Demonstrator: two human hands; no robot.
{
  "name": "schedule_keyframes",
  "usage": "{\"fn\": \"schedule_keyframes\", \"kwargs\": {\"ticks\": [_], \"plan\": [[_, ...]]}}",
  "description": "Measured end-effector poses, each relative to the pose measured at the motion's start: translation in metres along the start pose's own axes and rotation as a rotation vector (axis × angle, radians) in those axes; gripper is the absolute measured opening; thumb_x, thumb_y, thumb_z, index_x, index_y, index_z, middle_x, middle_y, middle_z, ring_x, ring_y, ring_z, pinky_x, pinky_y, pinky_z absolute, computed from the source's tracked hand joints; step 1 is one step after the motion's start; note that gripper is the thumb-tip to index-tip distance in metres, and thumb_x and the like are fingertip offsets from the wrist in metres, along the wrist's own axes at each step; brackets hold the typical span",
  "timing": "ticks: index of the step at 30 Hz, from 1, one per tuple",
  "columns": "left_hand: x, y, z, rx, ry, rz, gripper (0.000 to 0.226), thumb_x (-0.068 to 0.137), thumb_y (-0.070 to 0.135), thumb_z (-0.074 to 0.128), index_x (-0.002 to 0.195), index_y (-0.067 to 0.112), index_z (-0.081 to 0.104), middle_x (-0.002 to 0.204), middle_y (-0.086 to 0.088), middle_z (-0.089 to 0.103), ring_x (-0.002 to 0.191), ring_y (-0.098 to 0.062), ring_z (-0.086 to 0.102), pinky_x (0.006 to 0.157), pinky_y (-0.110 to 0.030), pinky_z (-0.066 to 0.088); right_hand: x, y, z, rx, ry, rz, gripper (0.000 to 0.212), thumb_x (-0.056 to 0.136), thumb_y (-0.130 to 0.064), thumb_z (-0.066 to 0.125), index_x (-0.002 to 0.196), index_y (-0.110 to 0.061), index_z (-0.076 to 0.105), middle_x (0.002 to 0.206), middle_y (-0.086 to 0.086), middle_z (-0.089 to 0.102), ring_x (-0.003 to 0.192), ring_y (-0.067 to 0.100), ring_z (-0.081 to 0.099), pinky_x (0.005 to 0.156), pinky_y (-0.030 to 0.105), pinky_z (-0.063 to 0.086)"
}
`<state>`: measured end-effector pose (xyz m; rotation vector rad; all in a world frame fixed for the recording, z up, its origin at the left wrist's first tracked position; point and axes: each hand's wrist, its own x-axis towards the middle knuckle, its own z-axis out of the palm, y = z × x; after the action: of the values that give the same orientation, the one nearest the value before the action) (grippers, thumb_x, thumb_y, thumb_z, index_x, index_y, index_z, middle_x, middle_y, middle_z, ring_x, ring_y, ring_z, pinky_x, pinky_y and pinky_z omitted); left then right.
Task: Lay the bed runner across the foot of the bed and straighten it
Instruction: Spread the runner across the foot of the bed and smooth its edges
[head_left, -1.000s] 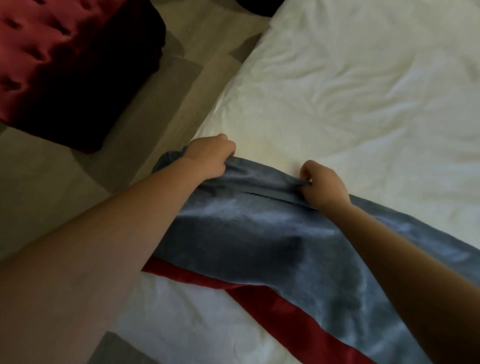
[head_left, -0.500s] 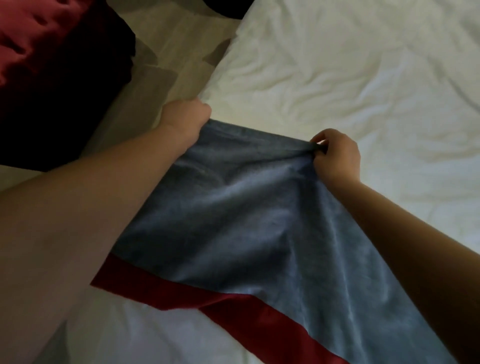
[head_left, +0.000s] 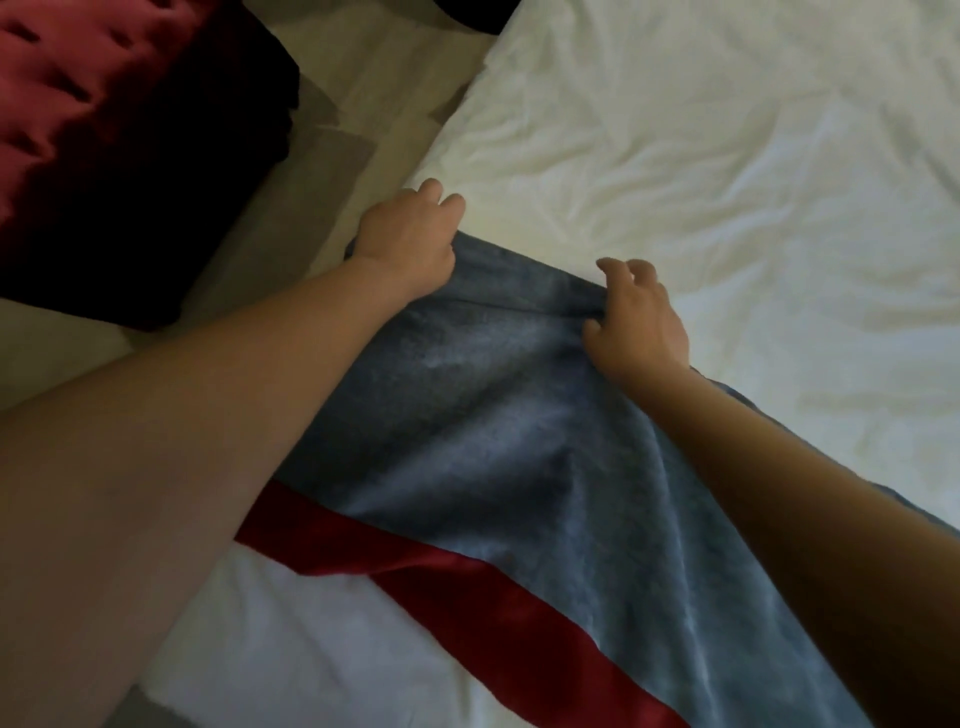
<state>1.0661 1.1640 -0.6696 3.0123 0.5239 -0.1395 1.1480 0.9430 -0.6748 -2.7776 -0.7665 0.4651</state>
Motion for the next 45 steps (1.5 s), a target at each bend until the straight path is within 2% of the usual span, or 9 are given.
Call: {"fn": "schedule_keyframes", "kwargs": {"ticks": [9, 17, 24, 27, 31, 37, 40, 43, 45], "plan": [[-0.083, 0.035, -0.019, 0.024, 0.072, -0.065, 0.018, 0.086, 0.015, 0.051, 0.102, 0.008, 0.053, 0.111, -0.012, 0.052, 0.096, -0.031, 0.054, 0.069, -0.039, 0.044, -0.05, -0.023, -0.015, -0.08, -0.056, -0.178, 0.05, 0.09, -0.02, 0.054, 0.136, -0.012, 0.036, 0.137, 0.012, 0.039, 0.121, 0.032, 0.044, 0.084, 0.041, 0.045], [-0.182, 0.034, 0.022, 0.097, 0.028, -0.12, 0.02, 0.085, 0.017, 0.053, 0.103, 0.009, 0.053, 0.105, -0.013, 0.053, 0.092, -0.033, 0.055, 0.062, -0.036, 0.036, -0.134, -0.033, 0.042, -0.107, -0.089, -0.276, 0.043, 0.086, -0.023, 0.055, 0.125, -0.01, 0.043, 0.128, 0.012, 0.044, 0.116, 0.032, 0.046, 0.08, 0.041, 0.044], [-0.277, 0.02, 0.048, 0.06, 0.139, -0.027, 0.012, 0.069, 0.008, 0.063, 0.075, 0.008, 0.052, 0.072, -0.013, 0.056, 0.065, -0.034, 0.056, 0.046, -0.029, 0.027, -0.221, -0.042, 0.09, -0.062, 0.028, -0.493, 0.02, 0.082, -0.018, 0.056, 0.097, -0.006, 0.056, 0.097, 0.014, 0.056, 0.086, 0.035, 0.054, 0.06, 0.037, 0.038], [-0.311, 0.017, 0.051, 0.047, 0.044, 0.094, 0.015, 0.066, 0.01, 0.066, 0.073, 0.008, 0.053, 0.068, -0.013, 0.056, 0.059, -0.033, 0.056, 0.047, -0.028, 0.027, -0.254, -0.05, 0.109, -0.105, -0.086, -0.557, 0.025, 0.085, -0.029, 0.057, 0.102, -0.01, 0.056, 0.097, 0.01, 0.058, 0.087, 0.032, 0.057, 0.057, 0.034, 0.038], [-0.333, 0.007, 0.06, 0.102, -0.057, 0.145, 0.023, 0.052, -0.005, 0.069, 0.067, 0.007, 0.056, 0.062, -0.011, 0.056, 0.053, -0.031, 0.056, 0.045, -0.026, 0.028, -0.271, -0.057, 0.13, -0.243, -0.136, -0.362, 0.04, 0.085, -0.041, 0.06, 0.116, -0.019, 0.048, 0.109, 0.005, 0.054, 0.098, 0.027, 0.054, 0.058, 0.031, 0.038], [-0.332, 0.007, 0.061, 0.267, 0.005, 0.135, 0.038, 0.048, -0.005, 0.074, 0.076, 0.015, 0.059, 0.069, -0.001, 0.056, 0.058, -0.019, 0.055, 0.043, -0.024, 0.026, -0.278, -0.052, 0.124, -0.358, -0.077, -0.267, 0.014, 0.087, -0.008, 0.051, 0.1, -0.012, 0.053, 0.098, 0.007, 0.06, 0.086, 0.027, 0.059, 0.053, 0.03, 0.034], [-0.328, 0.007, 0.062, 0.29, 0.065, 0.077, 0.034, 0.06, -0.004, 0.069, 0.084, 0.015, 0.054, 0.077, -0.002, 0.053, 0.065, -0.018, 0.054, 0.047, -0.027, 0.032, -0.275, -0.051, 0.117, -0.168, -0.173, -0.207, 0.003, 0.082, -0.012, 0.053, 0.085, -0.013, 0.054, 0.083, 0.005, 0.061, 0.078, 0.027, 0.061, 0.058, 0.029, 0.038], [-0.326, 0.004, 0.063, 0.258, 0.056, 0.008, 0.03, 0.072, 0.005, 0.065, 0.097, 0.013, 0.05, 0.091, -0.005, 0.055, 0.079, -0.023, 0.056, 0.057, -0.031, 0.033, -0.284, -0.052, 0.113, 0.172, -0.227, -0.091, 0.01, 0.078, -0.011, 0.051, 0.078, -0.013, 0.061, 0.077, 0.008, 0.065, 0.075, 0.03, 0.061, 0.06, 0.029, 0.043], [-0.327, 0.003, 0.063, 0.321, 0.029, 0.053, 0.032, 0.067, 0.006, 0.07, 0.094, 0.014, 0.054, 0.087, -0.005, 0.059, 0.076, -0.023, 0.059, 0.055, -0.03, 0.035, -0.295, -0.054, 0.114, 0.249, -0.258, -0.11, 0.016, 0.079, -0.009, 0.046, 0.08, -0.015, 0.061, 0.076, 0.008, 0.064, 0.074, 0.03, 0.061, 0.059, 0.027, 0.041]]}}
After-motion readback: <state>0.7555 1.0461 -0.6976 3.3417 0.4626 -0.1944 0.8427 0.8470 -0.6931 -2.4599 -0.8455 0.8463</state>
